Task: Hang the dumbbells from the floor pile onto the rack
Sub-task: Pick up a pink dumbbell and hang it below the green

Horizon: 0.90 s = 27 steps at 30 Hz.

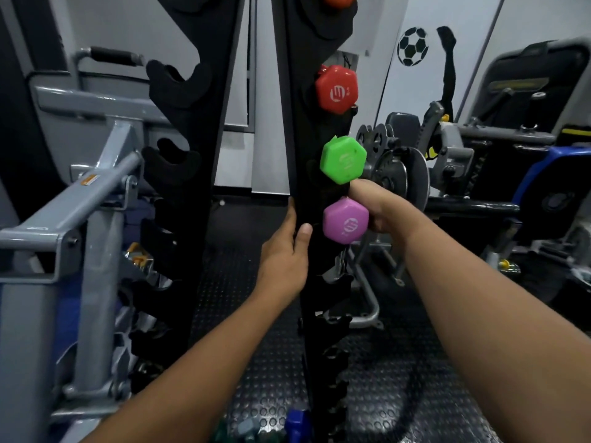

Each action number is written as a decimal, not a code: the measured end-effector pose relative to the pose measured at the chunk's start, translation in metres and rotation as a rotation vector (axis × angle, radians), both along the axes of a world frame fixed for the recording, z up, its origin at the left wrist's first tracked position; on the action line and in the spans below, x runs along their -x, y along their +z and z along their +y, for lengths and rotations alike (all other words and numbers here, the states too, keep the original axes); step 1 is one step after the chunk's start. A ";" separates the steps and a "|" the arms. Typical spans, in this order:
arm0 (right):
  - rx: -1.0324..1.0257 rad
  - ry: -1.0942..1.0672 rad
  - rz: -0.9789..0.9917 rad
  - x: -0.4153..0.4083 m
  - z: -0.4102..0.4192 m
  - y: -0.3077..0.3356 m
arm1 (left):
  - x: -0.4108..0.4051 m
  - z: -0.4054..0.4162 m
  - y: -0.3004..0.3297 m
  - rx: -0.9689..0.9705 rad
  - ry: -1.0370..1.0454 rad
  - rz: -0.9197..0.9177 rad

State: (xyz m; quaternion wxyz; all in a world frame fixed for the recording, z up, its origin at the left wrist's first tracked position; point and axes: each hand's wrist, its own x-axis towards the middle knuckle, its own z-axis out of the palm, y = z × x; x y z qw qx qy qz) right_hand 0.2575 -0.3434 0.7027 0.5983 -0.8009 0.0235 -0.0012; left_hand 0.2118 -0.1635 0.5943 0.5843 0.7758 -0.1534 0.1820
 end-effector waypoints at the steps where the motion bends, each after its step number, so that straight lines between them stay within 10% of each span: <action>1: -0.009 0.008 0.005 0.000 0.002 0.000 | 0.000 0.001 0.001 -0.001 0.004 0.003; 19: -0.299 -0.139 -0.028 0.034 0.004 -0.025 | 0.018 0.015 0.017 -0.132 -0.019 0.044; 27: 0.004 -0.277 -0.232 0.102 0.025 -0.041 | 0.057 0.040 0.023 -0.304 -0.077 0.051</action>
